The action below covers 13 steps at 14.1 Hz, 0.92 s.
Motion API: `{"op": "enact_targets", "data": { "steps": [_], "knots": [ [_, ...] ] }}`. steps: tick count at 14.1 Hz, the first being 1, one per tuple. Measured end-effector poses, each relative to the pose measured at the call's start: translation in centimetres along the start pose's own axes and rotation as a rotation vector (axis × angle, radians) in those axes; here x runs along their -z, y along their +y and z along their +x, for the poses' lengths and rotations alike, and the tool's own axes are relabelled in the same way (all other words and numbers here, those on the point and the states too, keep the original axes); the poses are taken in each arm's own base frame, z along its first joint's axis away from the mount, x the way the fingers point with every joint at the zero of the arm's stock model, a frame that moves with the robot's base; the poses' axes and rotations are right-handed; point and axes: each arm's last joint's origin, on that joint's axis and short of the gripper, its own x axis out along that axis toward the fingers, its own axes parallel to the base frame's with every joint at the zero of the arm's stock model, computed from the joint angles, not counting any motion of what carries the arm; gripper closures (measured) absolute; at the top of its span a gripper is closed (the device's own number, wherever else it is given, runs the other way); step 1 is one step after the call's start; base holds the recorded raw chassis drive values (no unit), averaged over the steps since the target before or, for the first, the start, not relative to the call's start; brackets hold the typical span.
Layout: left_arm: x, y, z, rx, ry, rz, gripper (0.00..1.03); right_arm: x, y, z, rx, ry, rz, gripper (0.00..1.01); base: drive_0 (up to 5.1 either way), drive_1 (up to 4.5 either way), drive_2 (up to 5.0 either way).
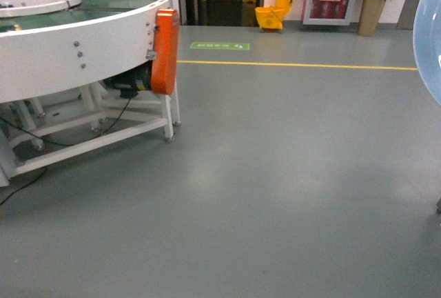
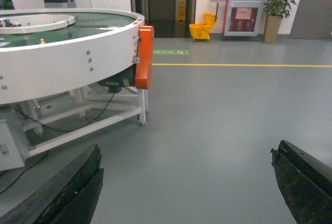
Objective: Place blue tray on left shelf second layer neatly
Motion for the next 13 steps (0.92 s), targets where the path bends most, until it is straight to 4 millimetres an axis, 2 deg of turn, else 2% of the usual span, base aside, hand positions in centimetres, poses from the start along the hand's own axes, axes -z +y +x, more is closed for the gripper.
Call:
{"op": "enact_targets", "data": {
  "steps": [11, 13],
  "knots": [
    [-0.01, 0.00, 0.00, -0.002, -0.001, 0.000, 0.05, -0.02, 0.00, 0.00, 0.001, -0.002, 0.000, 0.99, 2.2, -0.57, -6.1],
    [-0.01, 0.00, 0.00, 0.002, -0.001, 0.000, 0.05, -0.03, 0.00, 0.00, 0.000, -0.003, 0.000, 0.99, -1.7, -0.55, -2.9]
  ]
}}
